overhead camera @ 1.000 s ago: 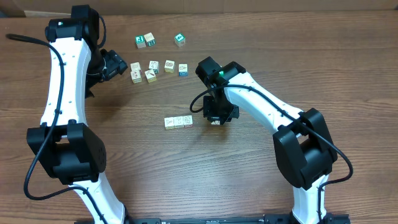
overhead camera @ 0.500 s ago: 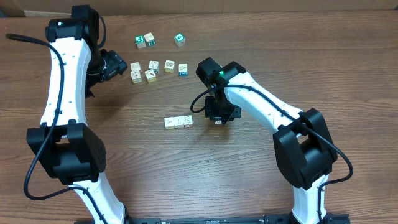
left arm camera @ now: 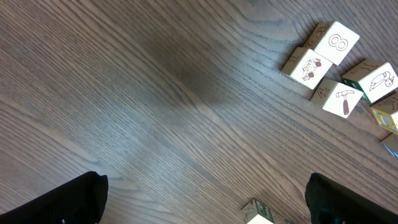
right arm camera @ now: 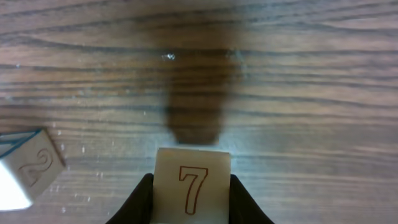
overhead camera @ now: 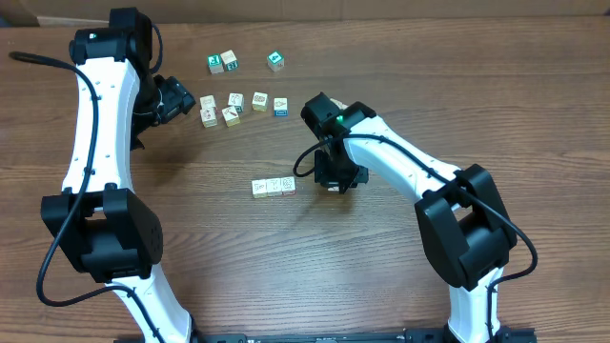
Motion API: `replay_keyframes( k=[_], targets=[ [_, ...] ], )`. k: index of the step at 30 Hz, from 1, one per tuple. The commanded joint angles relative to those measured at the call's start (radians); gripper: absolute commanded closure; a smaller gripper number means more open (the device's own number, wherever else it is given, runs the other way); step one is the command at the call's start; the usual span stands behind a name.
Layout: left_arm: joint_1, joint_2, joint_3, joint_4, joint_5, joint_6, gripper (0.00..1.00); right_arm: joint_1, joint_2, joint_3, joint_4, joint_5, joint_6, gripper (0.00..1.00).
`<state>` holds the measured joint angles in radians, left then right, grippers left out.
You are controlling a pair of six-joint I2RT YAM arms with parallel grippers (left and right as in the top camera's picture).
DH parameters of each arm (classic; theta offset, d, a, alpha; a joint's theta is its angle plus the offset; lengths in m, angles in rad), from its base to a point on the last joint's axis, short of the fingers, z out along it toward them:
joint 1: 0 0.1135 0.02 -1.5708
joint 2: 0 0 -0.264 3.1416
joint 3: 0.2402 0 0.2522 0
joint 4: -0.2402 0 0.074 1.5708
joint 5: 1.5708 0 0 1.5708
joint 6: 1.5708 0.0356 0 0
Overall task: Form a horizontal line
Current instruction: 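Carry the 7 block forward and set it down right of the row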
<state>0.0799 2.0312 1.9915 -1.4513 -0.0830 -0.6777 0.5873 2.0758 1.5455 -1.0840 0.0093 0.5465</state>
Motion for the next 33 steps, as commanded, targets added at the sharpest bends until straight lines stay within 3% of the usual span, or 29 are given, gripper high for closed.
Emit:
replay_keyframes(
  k=[1,10,20,25,33],
  targets=[
    [-0.008,0.009,-0.005,-0.002,-0.002,0.004,0.0,0.002,0.003,-0.016,0.014,0.016,0.007,0.79],
    [-0.008,0.009,-0.005,-0.002,-0.002,0.004,0.0,0.002,0.003,-0.019,0.014,0.016,0.007,0.71],
    [-0.008,0.009,-0.005,-0.002,-0.002,0.004,0.0,0.002,0.003,-0.021,0.009,0.016,0.006,0.45],
    [-0.008,0.009,-0.005,-0.002,-0.002,0.004,0.0,0.002,0.003,-0.021,0.009,0.016,0.007,0.38],
    [-0.008,0.009,-0.005,-0.002,-0.002,0.004,0.0,0.0,-0.006,-0.001,0.002,0.016,0.003,0.38]
  ],
)
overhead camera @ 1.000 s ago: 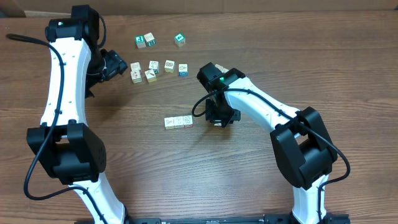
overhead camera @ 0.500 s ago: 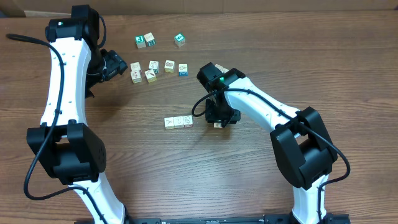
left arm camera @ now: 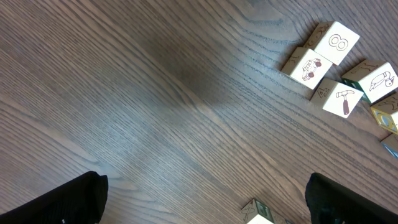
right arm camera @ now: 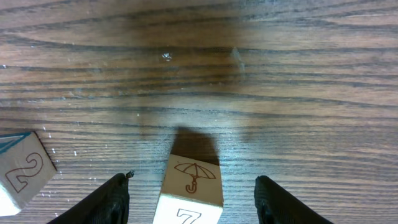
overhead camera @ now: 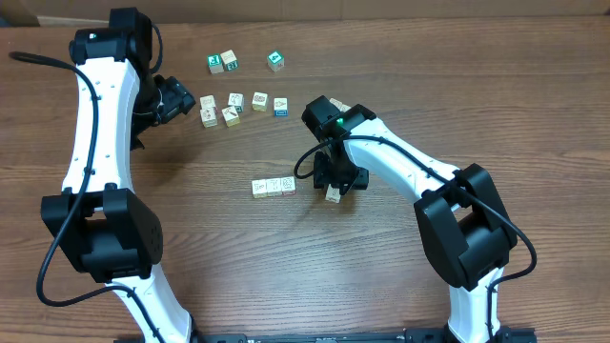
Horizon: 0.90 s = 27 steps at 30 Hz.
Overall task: Form a horizontal line
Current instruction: 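Carry the 7 block forward and set it down right of the row, then open the right gripper and lift it off the 7 block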
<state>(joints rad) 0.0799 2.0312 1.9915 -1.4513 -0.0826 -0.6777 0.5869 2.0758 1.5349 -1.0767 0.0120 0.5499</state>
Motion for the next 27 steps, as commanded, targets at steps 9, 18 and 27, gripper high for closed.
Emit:
replay_keyframes(
  k=[9,18,27],
  targets=[
    [-0.008,0.009,-0.005,-0.002,-0.003,0.004,0.0,0.0,-0.094,0.064,-0.013,0.046,-0.008,0.24],
    [-0.008,0.009,-0.005,-0.002,-0.003,0.004,0.0,-0.06,-0.101,0.063,-0.032,0.087,0.004,0.0],
    [-0.008,0.009,-0.005,-0.002,-0.003,0.004,0.0,-0.158,-0.101,0.036,-0.104,0.038,0.005,0.15]
  ],
)
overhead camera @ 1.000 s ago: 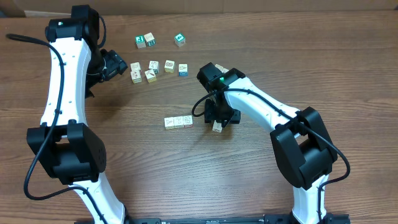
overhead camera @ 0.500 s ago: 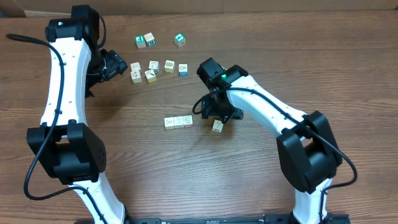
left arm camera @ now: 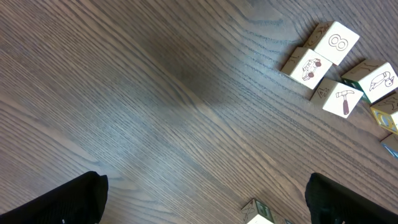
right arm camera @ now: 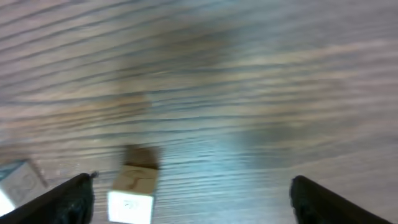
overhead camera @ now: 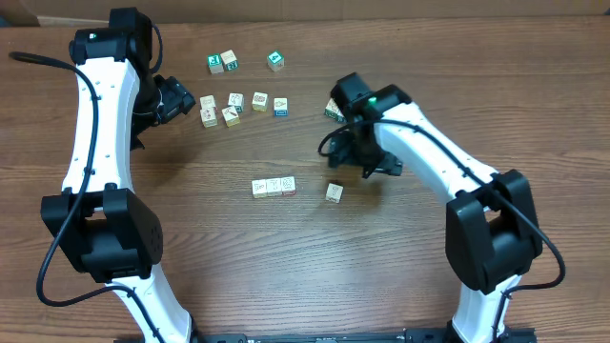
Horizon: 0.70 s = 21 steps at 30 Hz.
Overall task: Form a horizontal line
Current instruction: 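Open the right gripper and lift it off the 7 block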
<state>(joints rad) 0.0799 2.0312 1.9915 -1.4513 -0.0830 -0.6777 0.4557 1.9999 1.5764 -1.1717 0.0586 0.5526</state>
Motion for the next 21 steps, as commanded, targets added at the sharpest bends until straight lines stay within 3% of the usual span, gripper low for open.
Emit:
replay_keyframes(
  k=[1,7,10,13,17,21],
  targets=[
    [-0.008,0.009,-0.005,-0.002,-0.002,0.004,0.0,-0.031,-0.025,-0.011,-0.012,-0.009,0.002,0.2],
    [-0.008,0.009,-0.005,-0.002,-0.002,0.004,0.0,-0.032,-0.025,-0.068,-0.005,-0.012,0.002,0.6],
    [-0.008,0.009,-0.005,-0.002,-0.002,0.004,0.0,-0.032,-0.025,-0.087,0.008,-0.016,0.002,0.71],
    [-0.008,0.009,-0.005,-0.002,-0.002,0.004,0.0,-0.032,-0.025,-0.087,0.021,-0.051,0.002,0.73],
    [-0.008,0.009,-0.005,-0.002,-0.002,0.004,0.0,-0.032,-0.024,-0.087,0.042,-0.064,0.001,0.88],
    [-0.008,0.009,-0.005,-0.002,-0.002,0.004,0.0,-0.032,-0.025,-0.087,0.052,-0.063,0.001,0.81]
  ],
)
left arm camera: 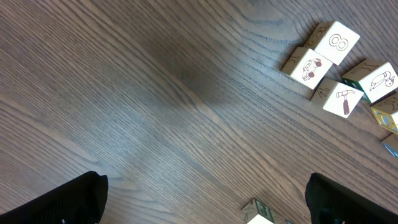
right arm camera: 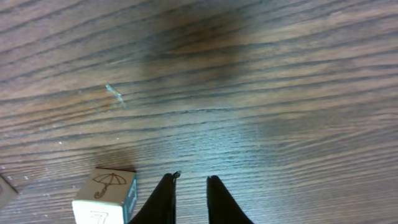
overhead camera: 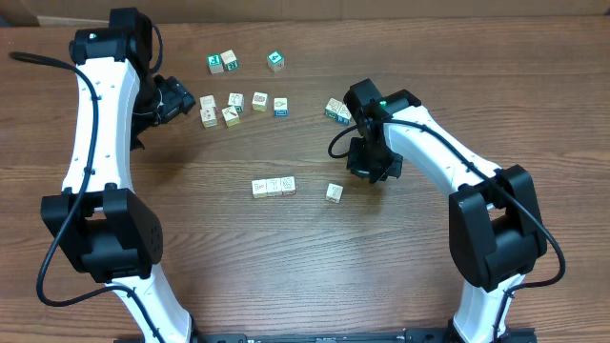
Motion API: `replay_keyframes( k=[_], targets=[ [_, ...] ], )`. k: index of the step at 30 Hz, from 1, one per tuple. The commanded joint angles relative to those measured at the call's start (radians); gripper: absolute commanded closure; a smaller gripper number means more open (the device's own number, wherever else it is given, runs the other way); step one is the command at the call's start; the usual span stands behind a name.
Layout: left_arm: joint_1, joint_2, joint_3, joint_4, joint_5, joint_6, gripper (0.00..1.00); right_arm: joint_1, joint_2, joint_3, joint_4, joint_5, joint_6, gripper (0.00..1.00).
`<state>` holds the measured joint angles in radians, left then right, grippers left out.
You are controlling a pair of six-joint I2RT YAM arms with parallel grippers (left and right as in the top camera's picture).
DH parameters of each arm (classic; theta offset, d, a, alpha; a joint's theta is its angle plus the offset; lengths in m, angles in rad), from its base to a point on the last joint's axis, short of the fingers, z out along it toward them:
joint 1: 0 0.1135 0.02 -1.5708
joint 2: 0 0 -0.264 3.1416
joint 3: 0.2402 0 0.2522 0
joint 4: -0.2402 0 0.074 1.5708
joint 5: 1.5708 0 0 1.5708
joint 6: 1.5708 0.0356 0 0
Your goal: Form a horizontal line
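A short row of three cream blocks (overhead camera: 274,187) lies mid-table. A little to its right, apart from it, sits the block with a 7 and an umbrella (overhead camera: 334,192), showing at the lower left of the right wrist view (right arm camera: 106,202). My right gripper (overhead camera: 370,171) hovers just right of that block, its fingers (right arm camera: 166,199) drawn close with nothing between them (right arm camera: 189,186). My left gripper (overhead camera: 176,98) stays at the upper left beside the loose blocks, spread wide open and empty (left arm camera: 205,199).
Loose blocks lie at the back: a cluster (overhead camera: 233,107), a pair (overhead camera: 223,63), a green one (overhead camera: 275,61) and one near my right arm (overhead camera: 335,110). The left wrist view shows the 8 block (left arm camera: 336,42), the hammer block (left arm camera: 342,99) and a green block (left arm camera: 258,211).
My right gripper was wide open, up and to the right of the 7 block. Now it is lower, just right of the block, with its fingers closed together. The left arm is unchanged.
My right gripper first held the 7 block just above the table, right of the three-block row. Then the block stood on the table and the fingers were open around it. The gripper then sat away from it, open, and now sits shut beside it.
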<state>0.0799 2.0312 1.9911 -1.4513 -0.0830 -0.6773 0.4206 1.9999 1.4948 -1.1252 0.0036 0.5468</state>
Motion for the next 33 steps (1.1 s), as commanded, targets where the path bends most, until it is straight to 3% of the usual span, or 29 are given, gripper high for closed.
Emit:
replay_keyframes(
  k=[1,6,11,33],
  targets=[
    [-0.008,0.009,-0.005,-0.002,-0.002,0.004,0.0,0.003,-0.025,-0.005,0.006,-0.009,0.007,0.81],
    [-0.008,0.009,-0.005,-0.002,-0.002,0.004,0.0,0.003,-0.025,-0.005,0.006,-0.009,0.007,0.79],
    [-0.008,0.009,-0.005,-0.002,-0.002,0.004,0.0,0.003,-0.025,-0.005,-0.011,-0.01,0.007,0.88],
    [-0.008,0.009,-0.005,-0.002,-0.002,0.004,0.0,0.006,-0.025,-0.005,-0.04,-0.096,0.027,0.96]
  ],
)
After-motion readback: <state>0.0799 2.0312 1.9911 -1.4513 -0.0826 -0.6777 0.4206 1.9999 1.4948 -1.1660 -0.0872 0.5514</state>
